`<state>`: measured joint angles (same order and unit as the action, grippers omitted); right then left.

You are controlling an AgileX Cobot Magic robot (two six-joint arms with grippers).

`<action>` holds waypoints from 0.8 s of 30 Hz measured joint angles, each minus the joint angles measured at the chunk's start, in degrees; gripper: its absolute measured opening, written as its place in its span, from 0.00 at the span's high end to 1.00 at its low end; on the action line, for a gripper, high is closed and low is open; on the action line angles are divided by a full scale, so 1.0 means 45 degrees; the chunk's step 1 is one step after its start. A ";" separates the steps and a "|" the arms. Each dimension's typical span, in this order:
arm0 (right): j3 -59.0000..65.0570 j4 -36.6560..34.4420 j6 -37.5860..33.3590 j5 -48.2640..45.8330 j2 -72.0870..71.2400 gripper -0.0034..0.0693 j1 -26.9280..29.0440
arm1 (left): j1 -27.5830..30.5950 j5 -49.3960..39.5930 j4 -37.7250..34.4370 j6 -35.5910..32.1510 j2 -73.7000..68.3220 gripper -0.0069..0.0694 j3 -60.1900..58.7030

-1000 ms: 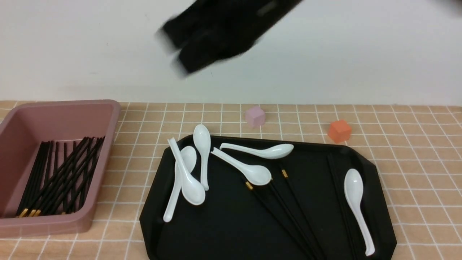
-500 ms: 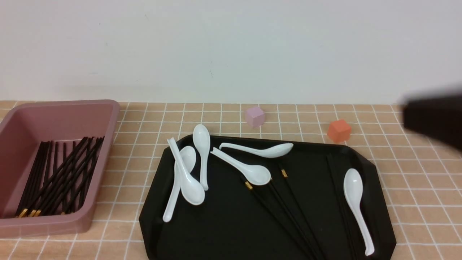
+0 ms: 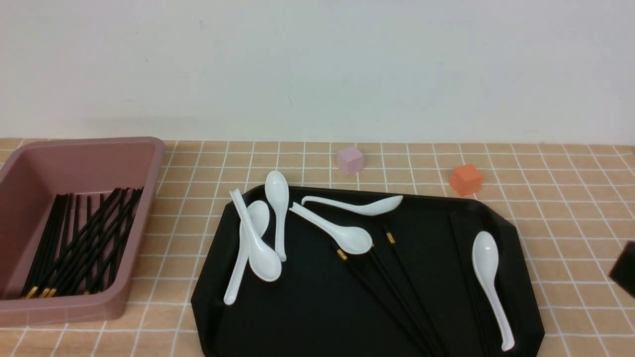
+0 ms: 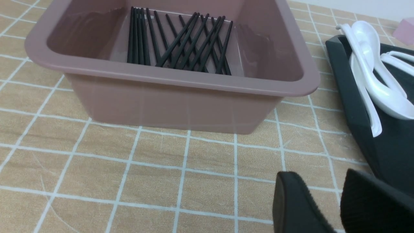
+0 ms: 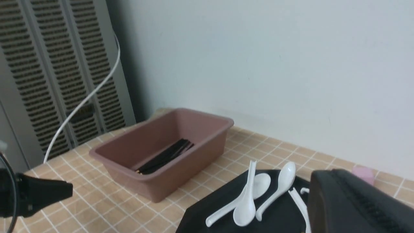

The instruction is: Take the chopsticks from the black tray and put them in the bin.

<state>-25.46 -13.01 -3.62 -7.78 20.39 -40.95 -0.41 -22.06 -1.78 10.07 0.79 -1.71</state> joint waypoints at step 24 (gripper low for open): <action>0.3596 0.2176 -0.0424 -0.0254 -0.3236 0.90 0.5210 | 0.0000 0.0000 0.0000 0.0000 0.0000 0.60 0.0000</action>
<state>-9.27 -3.21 -5.53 -8.92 5.83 -17.51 -0.41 -22.06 -1.78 10.07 0.79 -1.71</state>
